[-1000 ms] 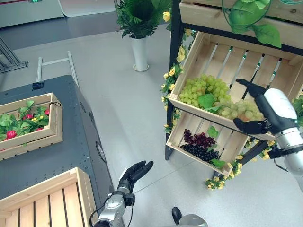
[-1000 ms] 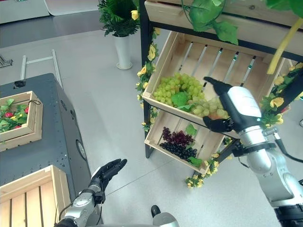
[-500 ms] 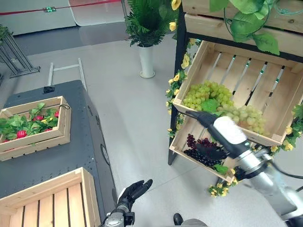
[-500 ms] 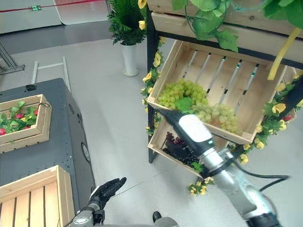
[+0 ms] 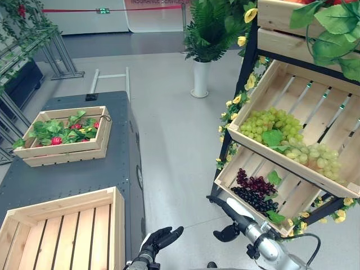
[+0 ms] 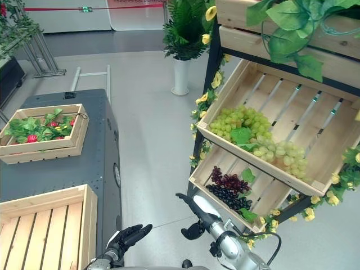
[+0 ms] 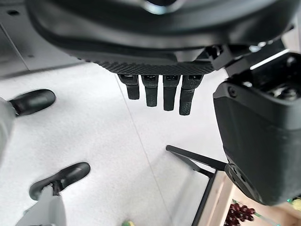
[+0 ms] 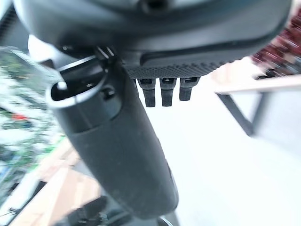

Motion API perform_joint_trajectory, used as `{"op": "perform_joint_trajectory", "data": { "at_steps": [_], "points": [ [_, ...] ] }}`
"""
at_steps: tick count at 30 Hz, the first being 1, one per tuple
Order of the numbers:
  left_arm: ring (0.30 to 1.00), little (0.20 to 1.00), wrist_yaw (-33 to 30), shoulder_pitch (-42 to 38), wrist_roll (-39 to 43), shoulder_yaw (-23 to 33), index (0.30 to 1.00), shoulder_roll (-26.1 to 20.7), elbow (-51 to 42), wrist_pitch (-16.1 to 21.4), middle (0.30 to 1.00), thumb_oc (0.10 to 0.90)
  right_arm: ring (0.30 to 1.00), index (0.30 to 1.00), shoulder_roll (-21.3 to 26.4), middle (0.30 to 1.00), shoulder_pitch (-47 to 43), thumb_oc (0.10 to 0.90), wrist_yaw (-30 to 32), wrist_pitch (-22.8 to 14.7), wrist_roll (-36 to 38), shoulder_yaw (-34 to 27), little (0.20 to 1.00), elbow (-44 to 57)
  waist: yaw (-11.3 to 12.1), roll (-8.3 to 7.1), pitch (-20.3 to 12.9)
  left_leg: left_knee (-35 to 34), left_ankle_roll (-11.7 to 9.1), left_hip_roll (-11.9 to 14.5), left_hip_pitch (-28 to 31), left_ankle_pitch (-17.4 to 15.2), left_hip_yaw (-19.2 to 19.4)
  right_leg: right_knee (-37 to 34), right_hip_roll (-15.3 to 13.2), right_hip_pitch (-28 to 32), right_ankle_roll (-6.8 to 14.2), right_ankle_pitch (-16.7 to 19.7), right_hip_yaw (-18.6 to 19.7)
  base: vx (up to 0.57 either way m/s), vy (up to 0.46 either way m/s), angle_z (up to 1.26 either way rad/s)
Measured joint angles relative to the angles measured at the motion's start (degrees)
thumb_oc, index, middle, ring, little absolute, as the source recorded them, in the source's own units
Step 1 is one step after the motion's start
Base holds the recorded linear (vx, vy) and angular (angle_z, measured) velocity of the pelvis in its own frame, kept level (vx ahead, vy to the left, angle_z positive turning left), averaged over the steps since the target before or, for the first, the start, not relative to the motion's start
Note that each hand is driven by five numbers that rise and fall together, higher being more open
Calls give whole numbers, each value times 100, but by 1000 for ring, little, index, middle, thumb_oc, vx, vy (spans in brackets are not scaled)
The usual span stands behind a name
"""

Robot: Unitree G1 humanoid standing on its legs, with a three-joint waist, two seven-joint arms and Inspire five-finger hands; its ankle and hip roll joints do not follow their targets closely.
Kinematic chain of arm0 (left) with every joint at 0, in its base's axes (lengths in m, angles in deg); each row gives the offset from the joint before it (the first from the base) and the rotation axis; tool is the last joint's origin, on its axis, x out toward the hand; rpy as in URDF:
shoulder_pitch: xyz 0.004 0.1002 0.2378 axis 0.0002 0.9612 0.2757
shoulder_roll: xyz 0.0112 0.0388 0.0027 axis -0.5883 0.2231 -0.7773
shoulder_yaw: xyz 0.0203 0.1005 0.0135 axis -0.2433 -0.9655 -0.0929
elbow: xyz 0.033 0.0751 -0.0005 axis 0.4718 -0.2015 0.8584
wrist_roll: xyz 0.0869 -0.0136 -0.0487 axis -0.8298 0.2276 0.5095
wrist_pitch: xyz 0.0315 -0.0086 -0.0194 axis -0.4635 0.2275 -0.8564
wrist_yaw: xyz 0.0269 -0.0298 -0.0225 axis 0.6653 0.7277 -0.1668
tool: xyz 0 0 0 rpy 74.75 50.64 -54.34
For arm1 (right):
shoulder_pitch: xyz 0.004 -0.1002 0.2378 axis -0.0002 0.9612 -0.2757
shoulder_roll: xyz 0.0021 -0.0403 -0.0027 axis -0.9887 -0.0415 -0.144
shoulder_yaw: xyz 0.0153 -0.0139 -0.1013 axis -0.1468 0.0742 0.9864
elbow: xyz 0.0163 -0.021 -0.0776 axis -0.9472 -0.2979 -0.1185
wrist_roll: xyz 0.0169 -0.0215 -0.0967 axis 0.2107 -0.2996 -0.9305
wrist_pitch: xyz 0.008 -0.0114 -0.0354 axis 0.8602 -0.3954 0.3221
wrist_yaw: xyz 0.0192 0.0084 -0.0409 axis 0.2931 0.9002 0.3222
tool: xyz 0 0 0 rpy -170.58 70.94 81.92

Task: Pick up the fruits from the basket on one side to the basket on the other side

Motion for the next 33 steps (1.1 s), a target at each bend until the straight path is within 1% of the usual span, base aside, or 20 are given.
{"op": "perform_joint_trajectory", "data": {
  "at_steps": [2,5,6,7,10,12,15,18,21,22,24,26,29,33],
  "points": [
    [900,900,8,0,1,1,900,-2,96,3,900,800,900,900,-207,900,-9,800,1,54,25,-20,900,-617,50,7,-2,0,2,2,18,-2,-51,0,-2,42,-8,-23,-45,1,-27,12],
    [900,900,20,0,0,1,900,-3,114,8,900,800,900,900,-277,900,45,800,1,72,32,-21,900,-915,87,27,-8,0,0,2,14,4,-137,-1,-9,77,-21,-50,-135,8,-25,15],
    [900,900,40,0,-1,0,900,-2,118,43,900,800,900,900,-359,900,51,800,1,73,220,-55,900,-1156,164,43,-20,0,-3,9,20,3,-149,-1,-3,75,-56,-74,-145,9,-16,8],
    [900,900,45,1,-1,-1,900,-2,121,61,900,800,900,900,-428,900,52,800,1,74,291,-120,900,-1299,173,50,-24,0,-4,12,20,4,-159,-1,-2,76,-59,-78,-156,15,-20,7],
    [900,900,44,2,-121,-13,900,-3,212,100,900,800,900,900,-654,900,47,800,-9,109,898,-237,900,-1853,262,130,-75,0,-9,13,14,3,-188,-1,2,82,-62,-89,-185,8,-5,4],
    [900,900,46,-9,-220,-168,900,-26,266,102,900,800,900,900,-830,900,10,800,-38,113,1120,-559,900,-2315,289,181,-106,0,-5,2,18,5,-243,-1,-4,98,-67,-84,-203,21,7,6],
    [900,900,107,-14,-338,-214,900,-30,351,100,900,800,900,900,-867,900,-16,800,-90,171,1291,-645,900,-2655,299,188,-118,0,-6,3,40,5,-306,-2,-10,152,-70,-95,-285,26,20,13],
    [900,900,140,-39,-602,-218,900,-39,388,83,900,800,900,900,-977,900,-16,800,-593,329,2060,-1017,900,-3051,305,221,-138,0,-32,6,44,-7,-335,-1,-10,168,-75,-130,-307,16,17,4],
    [900,900,176,-43,-764,-224,900,-44,392,83,900,800,900,900,-986,900,-12,800,-707,421,2228,-1097,900,-3228,293,276,-173,-1,-31,4,42,-7,-365,-2,-23,171,-73,-133,-311,0,0,0],
    [900,900,207,-43,-784,-225,900,-46,394,81,900,800,900,900,-987,900,-13,800,-728,429,2222,-1155,900,-3231,293,292,-183,-1,-27,-6,40,-4,-452,-2,-24,177,-77,-134,-323,3,3,5],
    [900,900,255,-43,-785,-224,900,-48,396,73,900,800,900,900,-986,900,-16,800,-746,463,2221,-1179,900,-3240,312,308,-194,-1,-32,2,39,10,-506,-3,-17,227,-92,-142,-366,1,-6,11],
    [900,900,269,-44,-787,-227,900,-50,396,67,900,800,900,900,-995,900,-18,800,-746,529,2221,-1198,900,-3254,308,310,-197,0,-46,1,55,20,-635,-3,-15,263,-122,-159,-468,2,-8,21],
    [900,900,279,-54,-795,-304,900,-58,396,65,900,800,900,900,-985,900,-38,800,-742,583,2221,-1198,900,-3297,369,346,-237,0,-77,10,39,21,-734,-3,2,276,-128,-187,-502,3,-7,13],
    [900,900,328,-87,-923,-349,900,-62,394,65,900,800,900,900,-965,900,-40,800,-741,631,2221,-1210,900,-3343,452,385,-262,0,-85,8,37,32,-746,-3,22,275,-137,-193,-512,1,-1,2]
  ]
}}
